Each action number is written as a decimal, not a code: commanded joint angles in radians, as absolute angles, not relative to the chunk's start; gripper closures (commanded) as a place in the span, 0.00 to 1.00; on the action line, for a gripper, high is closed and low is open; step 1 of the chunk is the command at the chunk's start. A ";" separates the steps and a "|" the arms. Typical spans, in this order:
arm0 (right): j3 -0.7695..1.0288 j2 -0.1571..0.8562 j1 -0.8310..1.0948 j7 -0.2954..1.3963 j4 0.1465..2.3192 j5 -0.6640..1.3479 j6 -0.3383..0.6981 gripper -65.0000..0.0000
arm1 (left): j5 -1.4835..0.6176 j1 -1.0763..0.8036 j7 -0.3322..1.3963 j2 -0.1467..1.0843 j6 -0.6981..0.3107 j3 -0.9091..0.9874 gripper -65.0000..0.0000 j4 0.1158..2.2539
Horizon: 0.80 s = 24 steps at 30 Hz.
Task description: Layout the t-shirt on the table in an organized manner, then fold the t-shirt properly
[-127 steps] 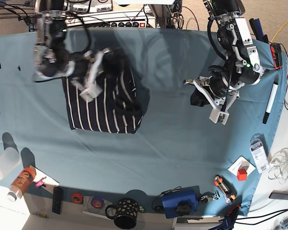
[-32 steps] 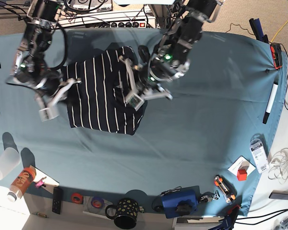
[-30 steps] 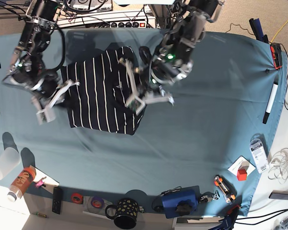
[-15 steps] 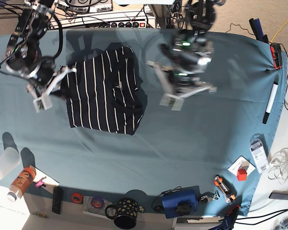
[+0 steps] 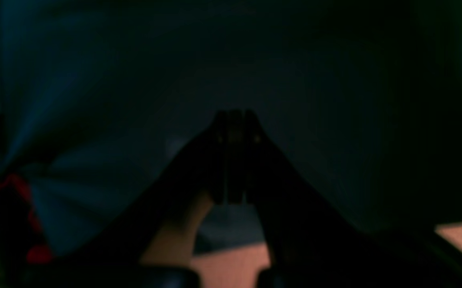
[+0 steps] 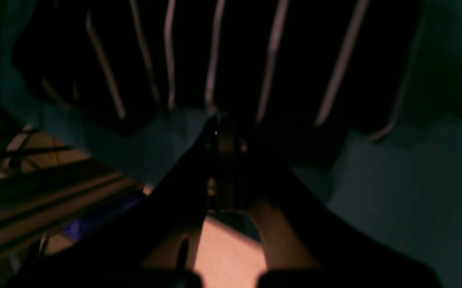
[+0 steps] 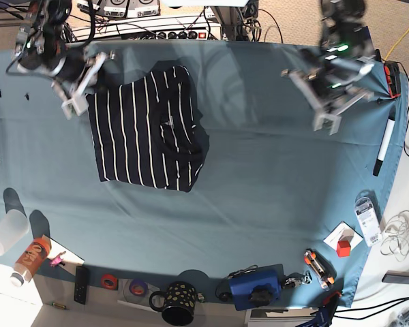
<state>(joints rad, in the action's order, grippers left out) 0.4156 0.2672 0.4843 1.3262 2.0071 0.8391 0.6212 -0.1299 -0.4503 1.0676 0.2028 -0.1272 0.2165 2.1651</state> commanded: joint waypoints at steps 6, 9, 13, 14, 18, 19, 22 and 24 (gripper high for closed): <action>0.422 0.280 0.657 1.356 2.181 0.856 0.624 1.00 | -0.255 -0.595 1.093 0.216 -0.221 0.371 1.00 2.223; 0.422 0.280 0.748 1.396 2.234 0.856 0.624 1.00 | -0.274 -0.686 1.092 0.216 -0.260 0.430 1.00 2.223; 0.422 0.280 0.860 1.382 2.237 0.852 0.626 1.00 | -0.275 -0.811 1.060 0.216 -0.282 0.479 1.00 2.223; 0.422 0.280 0.887 1.382 2.237 0.852 0.630 1.00 | -0.278 -0.842 1.047 0.216 -0.282 0.484 1.00 2.223; 0.418 0.279 0.991 1.390 2.236 0.824 0.640 1.00 | -0.324 -0.941 1.047 0.216 -0.283 0.487 1.00 2.222; 0.416 0.279 1.015 1.390 2.236 0.802 0.640 1.00 | -0.334 -0.960 1.047 0.216 -0.284 0.487 1.00 2.217; 0.394 0.280 1.052 1.378 2.198 0.732 0.641 1.00 | -0.350 -0.998 1.042 0.216 -0.299 0.487 1.00 2.172; 0.359 0.280 1.048 1.367 2.133 0.687 0.659 1.00 | -0.350 -1.006 1.016 0.215 -0.315 0.487 1.00 2.112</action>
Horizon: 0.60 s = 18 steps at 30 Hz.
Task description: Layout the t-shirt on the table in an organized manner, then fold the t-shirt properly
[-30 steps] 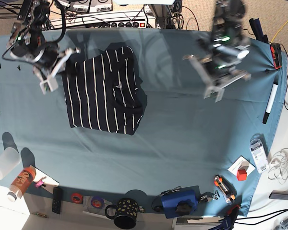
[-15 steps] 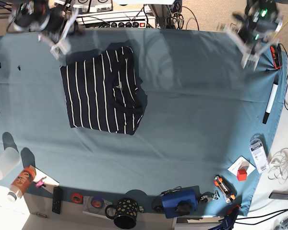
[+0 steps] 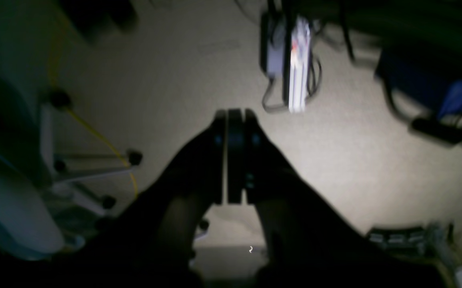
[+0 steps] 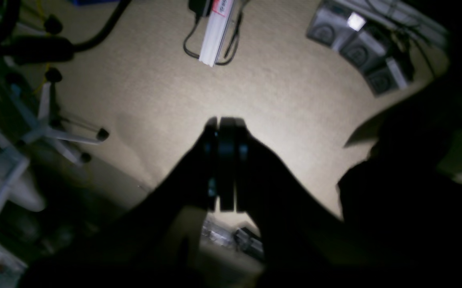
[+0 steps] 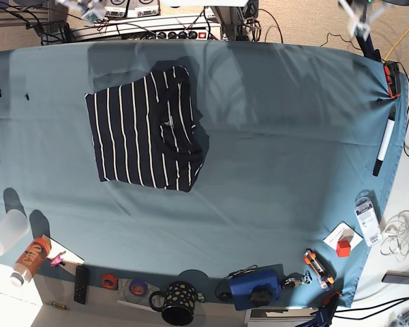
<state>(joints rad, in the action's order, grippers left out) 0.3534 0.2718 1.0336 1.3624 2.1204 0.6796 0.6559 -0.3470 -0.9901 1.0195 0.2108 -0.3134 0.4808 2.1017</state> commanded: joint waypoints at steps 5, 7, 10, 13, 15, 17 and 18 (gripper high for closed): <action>0.233 0.280 0.966 1.272 1.871 0.506 0.664 1.00 | -0.352 -0.958 0.953 0.213 -0.314 0.458 1.00 1.880; 0.180 0.280 0.900 1.253 1.752 0.457 0.661 1.00 | -0.352 -0.913 0.936 0.213 -0.316 0.440 1.00 1.768; 0.102 0.280 0.796 1.218 1.567 0.408 0.654 1.00 | -0.316 -0.838 0.878 0.213 -0.316 0.418 1.00 1.583; 0.023 0.280 0.695 1.155 1.388 0.352 0.643 1.00 | -0.269 -0.754 0.813 0.210 -0.316 0.412 1.00 1.392; -0.033 0.281 0.628 1.091 1.274 0.294 0.630 1.00 | -0.262 -0.694 0.765 0.210 -0.316 0.411 1.00 1.266; -0.088 0.283 0.563 1.008 1.161 0.233 0.628 1.00 | -0.262 -0.636 0.706 0.208 -0.322 0.411 1.00 1.142; -0.115 0.286 0.533 0.960 1.107 0.207 0.628 1.00 | -0.259 -0.610 0.671 0.207 -0.336 0.411 1.00 1.084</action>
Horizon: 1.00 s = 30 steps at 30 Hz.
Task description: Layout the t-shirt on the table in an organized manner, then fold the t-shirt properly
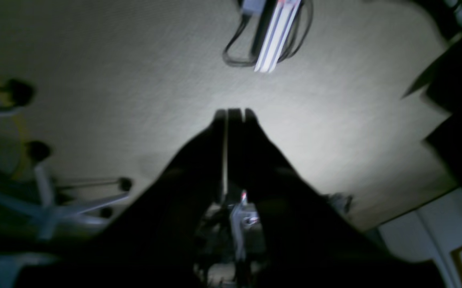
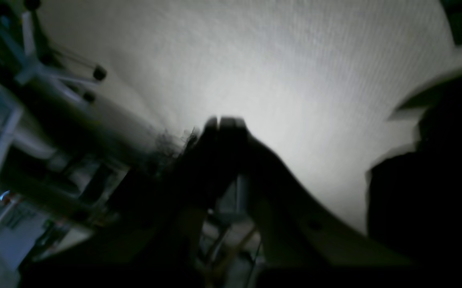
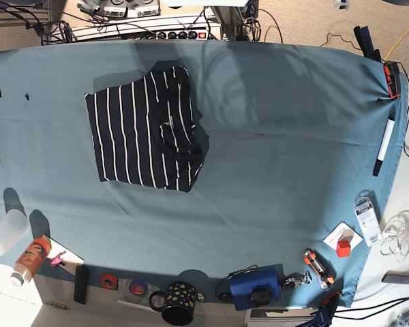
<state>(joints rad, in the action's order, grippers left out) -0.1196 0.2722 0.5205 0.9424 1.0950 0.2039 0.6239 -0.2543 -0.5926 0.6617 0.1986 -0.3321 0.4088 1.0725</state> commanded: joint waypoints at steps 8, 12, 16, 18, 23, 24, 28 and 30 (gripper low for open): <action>-0.309 0.299 0.322 0.603 0.743 -0.017 0.627 1.00 | -0.086 -0.439 0.281 0.139 -0.377 0.411 1.00 0.680; -0.364 0.299 0.254 0.368 0.623 -0.106 0.537 1.00 | -0.002 -0.386 0.162 0.091 -0.352 0.411 1.00 0.572; -0.386 0.296 0.221 0.204 0.558 -0.127 0.378 1.00 | 0.017 -0.355 0.149 0.067 -0.353 0.412 1.00 0.561; -0.386 0.297 0.215 0.177 0.549 -0.129 0.350 1.00 | 0.016 -0.347 0.149 0.064 -0.353 0.412 1.00 0.563; -0.386 0.297 0.208 0.173 0.548 -0.128 0.333 1.00 | 0.015 -0.348 0.149 0.064 -0.353 0.412 1.00 0.593; -0.386 0.297 0.208 0.175 0.548 -0.128 0.333 1.00 | 0.015 -0.349 0.149 0.064 -0.355 0.412 1.00 0.600; -0.386 0.297 0.208 0.175 0.548 -0.128 0.333 1.00 | 0.015 -0.349 0.149 0.064 -0.360 0.412 1.00 0.604; -0.386 0.297 0.207 0.175 0.548 -0.128 0.333 1.00 | 0.015 -0.348 0.149 0.064 -0.360 0.412 1.00 0.604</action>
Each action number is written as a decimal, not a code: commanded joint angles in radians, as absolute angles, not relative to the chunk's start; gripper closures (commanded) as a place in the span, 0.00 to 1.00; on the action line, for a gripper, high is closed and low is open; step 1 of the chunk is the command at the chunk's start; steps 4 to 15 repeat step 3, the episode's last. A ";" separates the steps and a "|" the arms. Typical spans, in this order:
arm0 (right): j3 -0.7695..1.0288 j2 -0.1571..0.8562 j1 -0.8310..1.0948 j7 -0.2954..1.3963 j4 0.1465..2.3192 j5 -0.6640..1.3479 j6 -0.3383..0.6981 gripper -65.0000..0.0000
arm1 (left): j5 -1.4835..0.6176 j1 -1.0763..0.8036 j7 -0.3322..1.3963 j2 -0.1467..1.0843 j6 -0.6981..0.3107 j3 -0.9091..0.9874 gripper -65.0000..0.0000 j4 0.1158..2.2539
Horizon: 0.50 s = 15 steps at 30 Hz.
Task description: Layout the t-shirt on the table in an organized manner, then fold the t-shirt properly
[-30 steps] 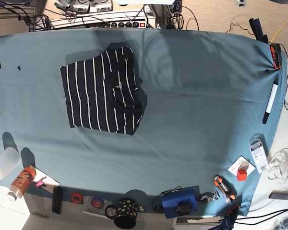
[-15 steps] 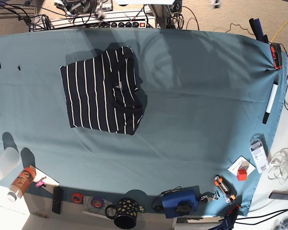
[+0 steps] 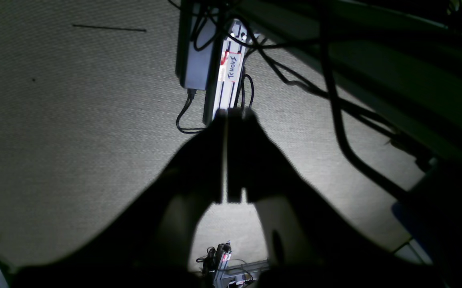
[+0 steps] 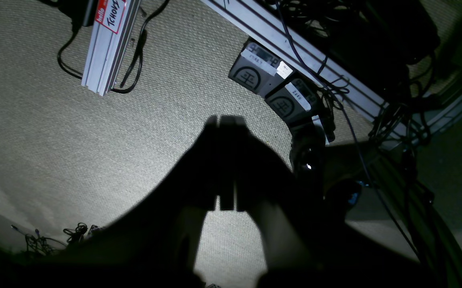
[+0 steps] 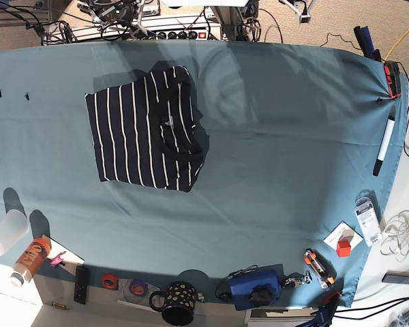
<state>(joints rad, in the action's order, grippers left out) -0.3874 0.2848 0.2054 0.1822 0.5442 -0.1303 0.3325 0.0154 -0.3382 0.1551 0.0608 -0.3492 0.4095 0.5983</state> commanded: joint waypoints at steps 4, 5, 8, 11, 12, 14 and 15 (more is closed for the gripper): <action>-0.386 0.297 0.207 0.175 0.548 -0.128 0.333 1.00 | 0.015 -0.349 0.149 0.064 -0.361 0.412 1.00 0.604; -0.386 0.297 0.207 0.175 0.548 -0.128 0.333 1.00 | 0.015 -0.349 0.149 0.064 -0.361 0.412 1.00 0.604; -0.386 0.297 0.207 0.175 0.548 -0.128 0.333 1.00 | 0.015 -0.349 0.149 0.064 -0.361 0.412 1.00 0.604; -0.386 0.297 0.207 0.175 0.548 -0.128 0.333 1.00 | 0.015 -0.349 0.149 0.064 -0.361 0.412 1.00 0.604; -0.386 0.297 0.207 0.175 0.548 -0.128 0.333 1.00 | 0.015 -0.349 0.149 0.064 -0.361 0.412 1.00 0.604; -0.386 0.297 0.207 0.175 0.548 -0.128 0.333 1.00 | 0.015 -0.349 0.149 0.064 -0.361 0.412 1.00 0.604; -0.386 0.297 0.207 0.175 0.548 -0.128 0.333 1.00 | 0.015 -0.349 0.149 0.064 -0.361 0.412 1.00 0.604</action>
